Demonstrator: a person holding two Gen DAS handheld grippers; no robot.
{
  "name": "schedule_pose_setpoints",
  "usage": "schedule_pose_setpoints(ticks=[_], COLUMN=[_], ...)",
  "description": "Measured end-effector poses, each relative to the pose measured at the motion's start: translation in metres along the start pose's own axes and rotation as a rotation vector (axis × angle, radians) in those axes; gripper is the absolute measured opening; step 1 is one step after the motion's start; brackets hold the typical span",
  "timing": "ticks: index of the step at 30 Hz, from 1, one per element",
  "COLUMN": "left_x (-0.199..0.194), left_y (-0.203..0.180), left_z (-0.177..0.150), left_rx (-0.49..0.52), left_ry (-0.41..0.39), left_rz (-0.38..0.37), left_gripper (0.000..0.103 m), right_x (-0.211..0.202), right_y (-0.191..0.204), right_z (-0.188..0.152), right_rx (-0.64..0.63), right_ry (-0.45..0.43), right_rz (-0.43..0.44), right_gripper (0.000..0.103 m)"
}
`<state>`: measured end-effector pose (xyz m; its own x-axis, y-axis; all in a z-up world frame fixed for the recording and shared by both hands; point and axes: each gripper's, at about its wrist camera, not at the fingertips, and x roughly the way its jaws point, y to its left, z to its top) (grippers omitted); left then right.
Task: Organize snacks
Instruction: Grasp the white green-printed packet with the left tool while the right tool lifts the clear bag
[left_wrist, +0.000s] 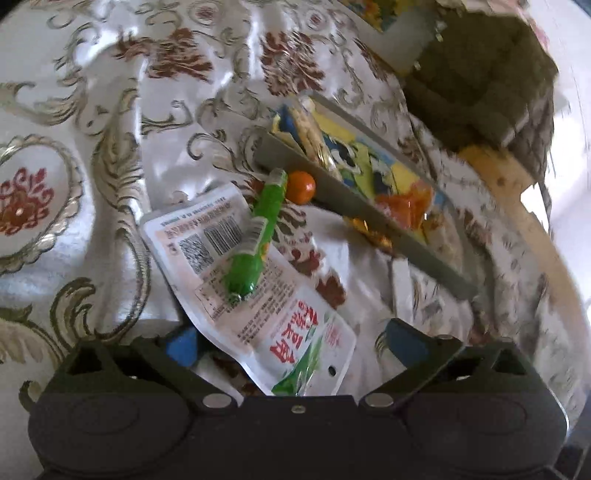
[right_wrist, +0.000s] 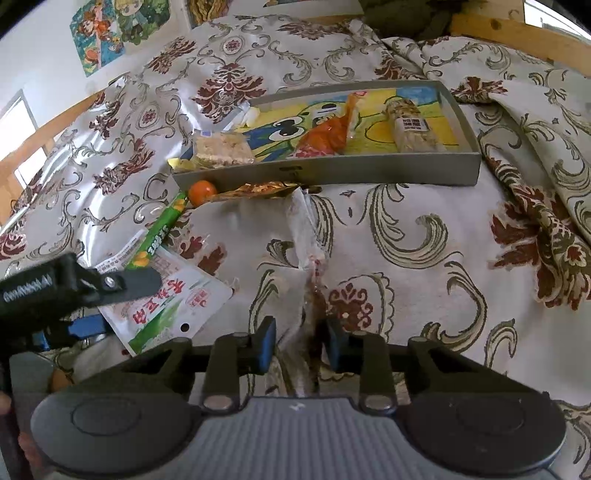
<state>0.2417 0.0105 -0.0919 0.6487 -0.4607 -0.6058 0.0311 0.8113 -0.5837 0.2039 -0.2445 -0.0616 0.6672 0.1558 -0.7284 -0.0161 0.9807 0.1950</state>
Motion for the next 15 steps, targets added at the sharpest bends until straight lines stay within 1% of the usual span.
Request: schedule_pose_setpoints(ticks=[2,3,5,8,9,11,14,15], left_x=[-0.004,-0.006,-0.01,-0.013,-0.012,-0.006,0.008,0.012], left_y=[0.0,0.0,-0.002,-0.007,-0.009,-0.009,-0.004,-0.005], left_z=[0.001,0.002,0.003,0.004,0.004,0.004,0.003,0.003], left_rx=[-0.029,-0.041,-0.065,-0.056,-0.045,-0.045,-0.078,-0.083], left_ry=[-0.016,-0.026,-0.044,-0.073,-0.075,-0.067,-0.043,-0.04], left_rz=[-0.008,-0.017,-0.058,-0.1,-0.1,-0.1,-0.12,-0.129], left_gripper=[0.087,0.085,0.075,0.068,0.066,0.056,0.048,0.047], right_x=[0.0,-0.001,-0.002,-0.005,-0.005,-0.005,-0.004,-0.004], right_y=[0.0,0.001,0.001,0.002,0.002,0.004,0.007,0.008], right_z=[0.0,0.0,0.0,0.001,0.001,0.002,0.002,0.002], right_rx=[-0.002,-0.004,-0.005,-0.003,-0.004,-0.011,-0.023,-0.028], right_ry=[-0.003,-0.005,-0.011,-0.025,-0.028,-0.034,-0.036,-0.035], right_rz=[0.002,0.004,0.011,0.026,0.029,0.031,0.037,0.036], right_gripper=[0.03,0.029,0.025,0.021,0.02,0.017,0.016,0.016])
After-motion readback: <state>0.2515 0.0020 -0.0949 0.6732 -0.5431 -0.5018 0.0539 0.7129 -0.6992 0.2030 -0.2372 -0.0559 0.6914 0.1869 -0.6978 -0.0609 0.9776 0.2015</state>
